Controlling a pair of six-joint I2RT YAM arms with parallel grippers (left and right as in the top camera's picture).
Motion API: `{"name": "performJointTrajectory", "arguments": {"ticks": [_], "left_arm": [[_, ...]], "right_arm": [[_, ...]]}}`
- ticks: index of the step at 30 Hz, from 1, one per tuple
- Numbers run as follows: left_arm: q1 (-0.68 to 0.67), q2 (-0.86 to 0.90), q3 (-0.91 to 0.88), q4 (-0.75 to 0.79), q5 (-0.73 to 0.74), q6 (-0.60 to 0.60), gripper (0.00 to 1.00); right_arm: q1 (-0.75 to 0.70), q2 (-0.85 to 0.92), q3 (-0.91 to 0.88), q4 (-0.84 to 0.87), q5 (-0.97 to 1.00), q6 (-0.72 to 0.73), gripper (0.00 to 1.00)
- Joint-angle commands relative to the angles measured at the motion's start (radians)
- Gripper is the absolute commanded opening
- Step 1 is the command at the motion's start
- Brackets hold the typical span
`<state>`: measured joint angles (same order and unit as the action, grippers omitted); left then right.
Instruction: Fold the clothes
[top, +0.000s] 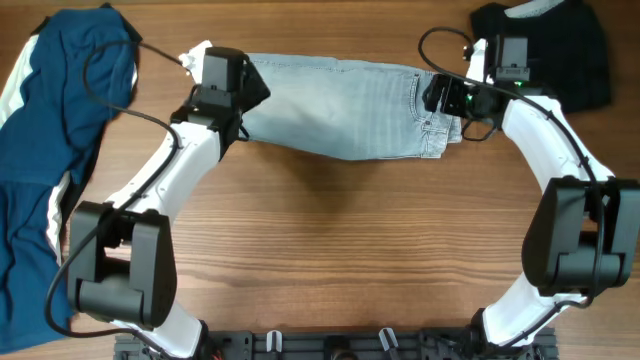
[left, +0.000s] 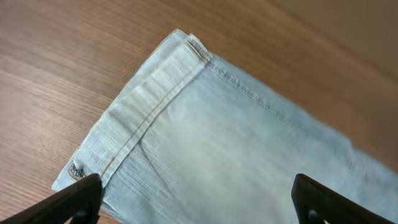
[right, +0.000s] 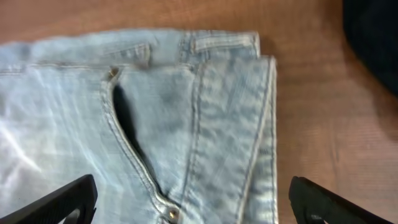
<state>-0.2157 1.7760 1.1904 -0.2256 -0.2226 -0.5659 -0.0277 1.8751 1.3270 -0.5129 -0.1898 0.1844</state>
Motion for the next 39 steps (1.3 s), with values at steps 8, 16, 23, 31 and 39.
{"name": "performJointTrajectory", "arguments": {"ticks": [8,16,23,31,39], "left_arm": [[0.148,0.12,0.007,0.113,0.111,0.216,0.08],[0.136,0.289,0.007,0.151,0.11,0.271,0.04],[0.182,0.29,0.007,0.07,0.069,0.267,0.04],[0.18,0.29,0.007,0.025,0.074,0.209,0.04],[0.18,0.289,0.007,0.158,0.076,0.192,0.04]], "right_arm": [[-0.007,0.001,0.022,-0.001,-0.045,-0.025,0.89],[-0.008,0.001,0.022,-0.005,-0.043,-0.024,0.87],[-0.056,0.043,0.021,-0.021,-0.101,0.006,0.87],[-0.065,0.195,0.021,0.05,-0.216,-0.053,0.78],[-0.046,0.23,0.021,0.069,-0.261,-0.051,0.56]]}}
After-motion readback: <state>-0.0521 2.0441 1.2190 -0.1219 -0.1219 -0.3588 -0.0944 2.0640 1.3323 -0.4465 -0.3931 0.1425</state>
